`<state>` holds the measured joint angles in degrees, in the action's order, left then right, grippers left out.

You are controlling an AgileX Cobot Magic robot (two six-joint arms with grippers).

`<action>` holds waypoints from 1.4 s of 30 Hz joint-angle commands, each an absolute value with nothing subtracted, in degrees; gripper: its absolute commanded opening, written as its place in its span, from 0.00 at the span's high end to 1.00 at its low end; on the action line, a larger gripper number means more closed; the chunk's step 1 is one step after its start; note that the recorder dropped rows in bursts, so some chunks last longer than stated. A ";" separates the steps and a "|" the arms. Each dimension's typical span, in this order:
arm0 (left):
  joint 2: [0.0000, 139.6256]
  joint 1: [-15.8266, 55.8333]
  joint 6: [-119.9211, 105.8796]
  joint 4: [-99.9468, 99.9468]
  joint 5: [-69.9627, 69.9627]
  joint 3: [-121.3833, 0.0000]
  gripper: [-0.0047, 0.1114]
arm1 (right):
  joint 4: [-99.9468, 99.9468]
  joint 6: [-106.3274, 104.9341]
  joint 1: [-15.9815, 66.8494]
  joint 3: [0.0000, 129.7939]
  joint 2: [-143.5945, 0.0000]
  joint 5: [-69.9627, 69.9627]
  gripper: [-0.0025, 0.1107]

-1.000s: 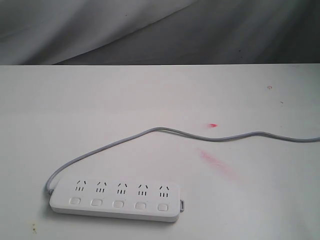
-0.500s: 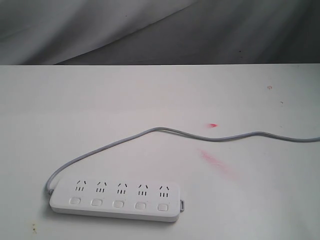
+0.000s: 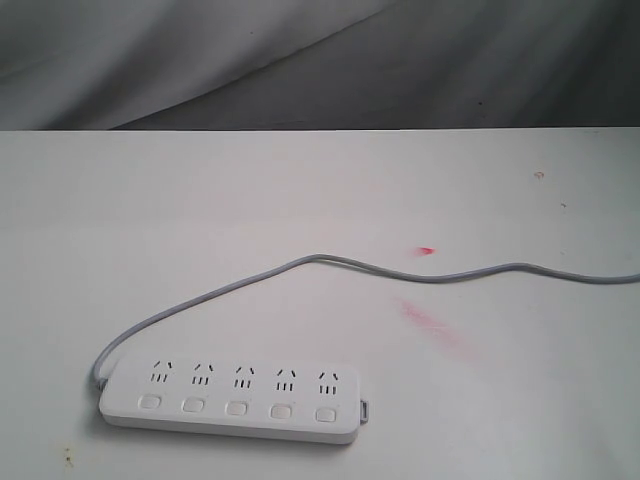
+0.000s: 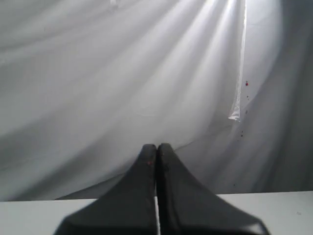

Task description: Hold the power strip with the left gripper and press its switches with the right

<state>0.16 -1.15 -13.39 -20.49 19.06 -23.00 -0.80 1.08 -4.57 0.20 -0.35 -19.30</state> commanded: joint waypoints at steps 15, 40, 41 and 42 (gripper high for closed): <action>0.00 -1.26 0.00 -9.51 14.74 -11.19 0.96 | -0.44 0.43 -4.74 0.00 0.00 -19.06 0.98; 0.00 -1.26 -0.30 -5.25 15.38 0.00 0.96 | -0.62 0.43 -4.74 0.00 0.00 -19.06 0.98; 0.00 -1.26 -0.30 -5.25 15.38 0.00 0.96 | -0.62 0.43 -4.74 0.00 0.00 -19.06 0.98; 0.00 -1.26 -0.30 -5.25 15.38 0.00 0.96 | -0.62 0.43 -4.74 0.00 0.00 -19.06 0.98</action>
<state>0.16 -1.15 0.00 -5.32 15.47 -0.20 -0.80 1.08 -4.57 0.20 -0.35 -19.30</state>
